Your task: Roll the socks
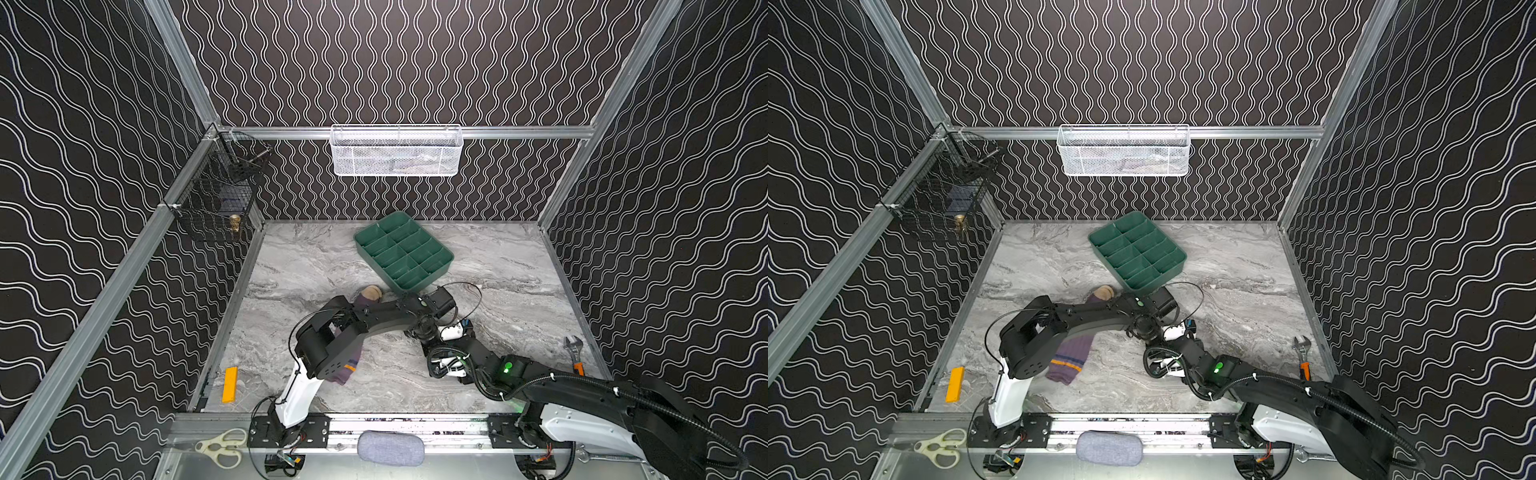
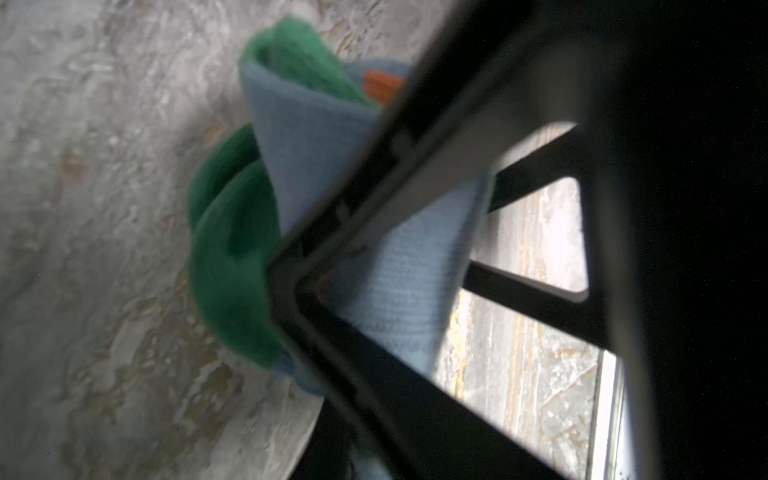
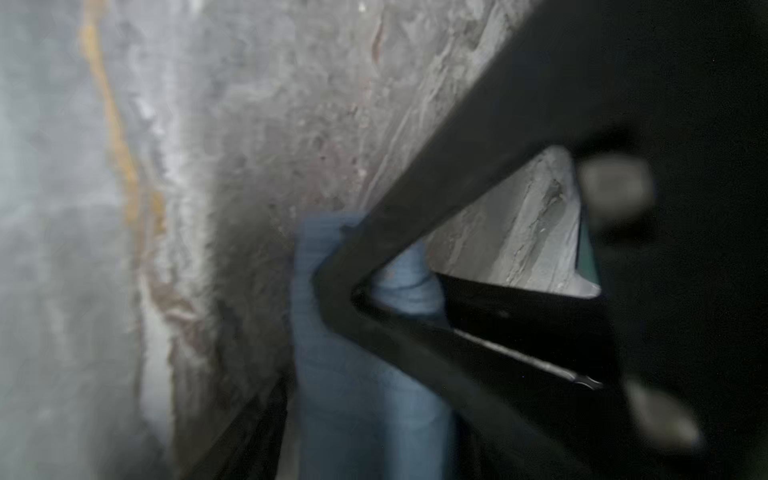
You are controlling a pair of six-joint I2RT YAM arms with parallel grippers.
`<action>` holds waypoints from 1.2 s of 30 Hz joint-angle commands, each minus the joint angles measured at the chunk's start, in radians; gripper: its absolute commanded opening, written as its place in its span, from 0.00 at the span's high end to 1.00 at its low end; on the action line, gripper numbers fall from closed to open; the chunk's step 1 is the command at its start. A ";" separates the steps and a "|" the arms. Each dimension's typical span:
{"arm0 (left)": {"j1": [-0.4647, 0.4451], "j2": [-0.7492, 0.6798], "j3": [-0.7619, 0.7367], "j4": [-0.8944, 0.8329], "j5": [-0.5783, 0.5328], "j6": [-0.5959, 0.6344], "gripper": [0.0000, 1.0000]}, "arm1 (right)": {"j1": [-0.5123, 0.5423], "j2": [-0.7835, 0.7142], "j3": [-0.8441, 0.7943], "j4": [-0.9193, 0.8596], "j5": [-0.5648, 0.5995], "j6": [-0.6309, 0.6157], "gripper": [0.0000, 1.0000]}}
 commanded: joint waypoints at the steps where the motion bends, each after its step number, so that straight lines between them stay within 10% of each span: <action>1: 0.002 0.022 -0.032 -0.249 -0.214 0.033 1.00 | -0.007 0.015 0.000 0.023 0.015 -0.001 0.55; 9: 0.003 -0.061 -0.064 -0.222 -0.212 0.021 0.94 | 0.028 0.009 0.009 -0.164 -0.232 0.055 0.99; 18: 0.011 -0.287 -0.208 -0.140 -0.252 -0.060 0.45 | 0.068 0.137 0.119 -0.274 -0.383 0.170 1.00; 31: 0.122 -0.938 -0.478 0.144 -0.848 -0.160 0.34 | 0.057 0.316 0.266 -0.429 -0.577 0.320 1.00; 36: 0.122 -1.169 -0.522 0.202 -0.715 0.037 0.30 | 0.042 0.442 0.350 -0.490 -0.674 0.369 1.00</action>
